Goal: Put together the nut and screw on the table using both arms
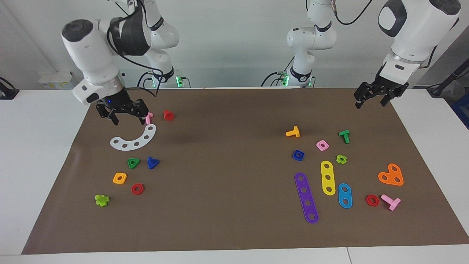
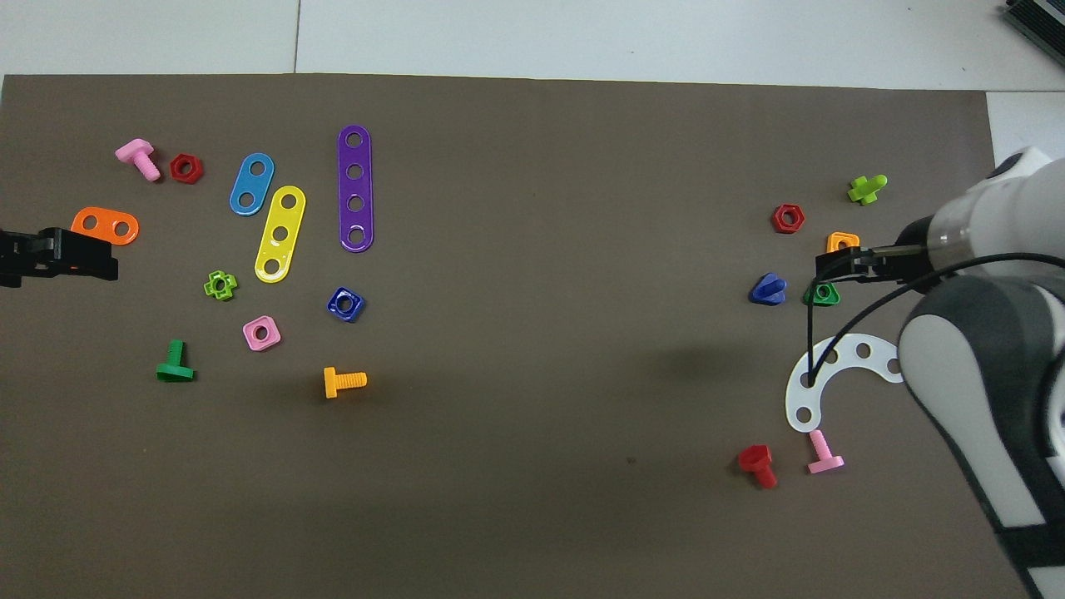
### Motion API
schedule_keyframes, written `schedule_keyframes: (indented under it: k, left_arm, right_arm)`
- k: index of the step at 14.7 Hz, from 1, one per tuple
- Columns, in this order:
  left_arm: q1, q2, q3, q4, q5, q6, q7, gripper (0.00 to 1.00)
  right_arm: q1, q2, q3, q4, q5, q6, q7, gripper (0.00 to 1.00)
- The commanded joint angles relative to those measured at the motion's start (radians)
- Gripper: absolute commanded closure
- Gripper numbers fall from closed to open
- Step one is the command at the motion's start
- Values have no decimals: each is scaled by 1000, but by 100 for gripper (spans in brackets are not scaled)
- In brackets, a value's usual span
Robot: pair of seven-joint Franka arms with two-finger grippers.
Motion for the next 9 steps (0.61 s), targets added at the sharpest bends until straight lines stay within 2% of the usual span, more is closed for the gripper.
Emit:
schedule_keyframes:
  k: [1,4,7,9]
  left_arm:
    - [6,-24,-7,-23,20,-2,-11,0]
    - [6,-24,-7,-23,20,-2,-11,0]
    - [6,-24,-5,-23,20,-2,-11,0]
    - [6,-24,-7,-23,20,-2,-11,0]
  right_arm:
    - [-7,77,6,-52,14,128,-80,0]
    - [-7,126,6,-135,14,280,-160,8]
    - [-6,202,8,-141,14,360,-165,16]
    - [-1,219,8,-158,14,396,-169,24]
